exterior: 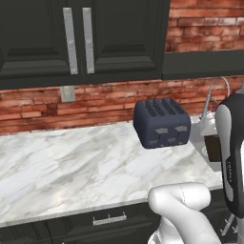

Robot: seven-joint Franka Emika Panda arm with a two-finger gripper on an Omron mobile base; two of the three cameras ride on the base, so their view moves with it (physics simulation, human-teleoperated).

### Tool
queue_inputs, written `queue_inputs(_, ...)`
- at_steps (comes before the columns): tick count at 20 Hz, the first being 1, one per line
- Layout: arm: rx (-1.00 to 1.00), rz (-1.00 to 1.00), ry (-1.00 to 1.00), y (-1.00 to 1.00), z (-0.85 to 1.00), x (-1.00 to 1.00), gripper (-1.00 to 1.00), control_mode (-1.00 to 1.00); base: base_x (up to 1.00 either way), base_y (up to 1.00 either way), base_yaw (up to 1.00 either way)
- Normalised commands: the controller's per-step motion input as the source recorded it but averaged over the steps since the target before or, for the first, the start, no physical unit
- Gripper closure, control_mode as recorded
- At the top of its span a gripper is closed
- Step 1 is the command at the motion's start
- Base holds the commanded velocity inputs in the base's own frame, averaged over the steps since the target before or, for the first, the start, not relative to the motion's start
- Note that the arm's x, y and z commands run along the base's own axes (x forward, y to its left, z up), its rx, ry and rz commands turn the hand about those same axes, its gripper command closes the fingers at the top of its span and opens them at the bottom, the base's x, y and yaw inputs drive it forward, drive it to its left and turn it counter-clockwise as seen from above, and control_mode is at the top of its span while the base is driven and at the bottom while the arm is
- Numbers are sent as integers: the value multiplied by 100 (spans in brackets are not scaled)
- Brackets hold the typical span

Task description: Start the toaster. Once the lever pops up, take the bread to the plate on the dining counter.

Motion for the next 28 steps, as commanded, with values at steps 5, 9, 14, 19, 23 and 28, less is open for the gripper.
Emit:
queue_inputs(5,0,0,0,0,0,0,100,100,-63,-4,0)
queue_inputs(9,0,0,0,0,0,0,100,100,-68,-2,7)
queue_inputs(14,0,0,0,0,0,0,100,100,-19,0,53)
queue_inputs(19,0,0,0,0,0,0,100,100,-7,1,82)
queue_inputs(23,0,0,0,0,0,0,100,100,-18,19,86)
queue_inputs(28,0,0,0,0,0,0,100,100,0,61,81)
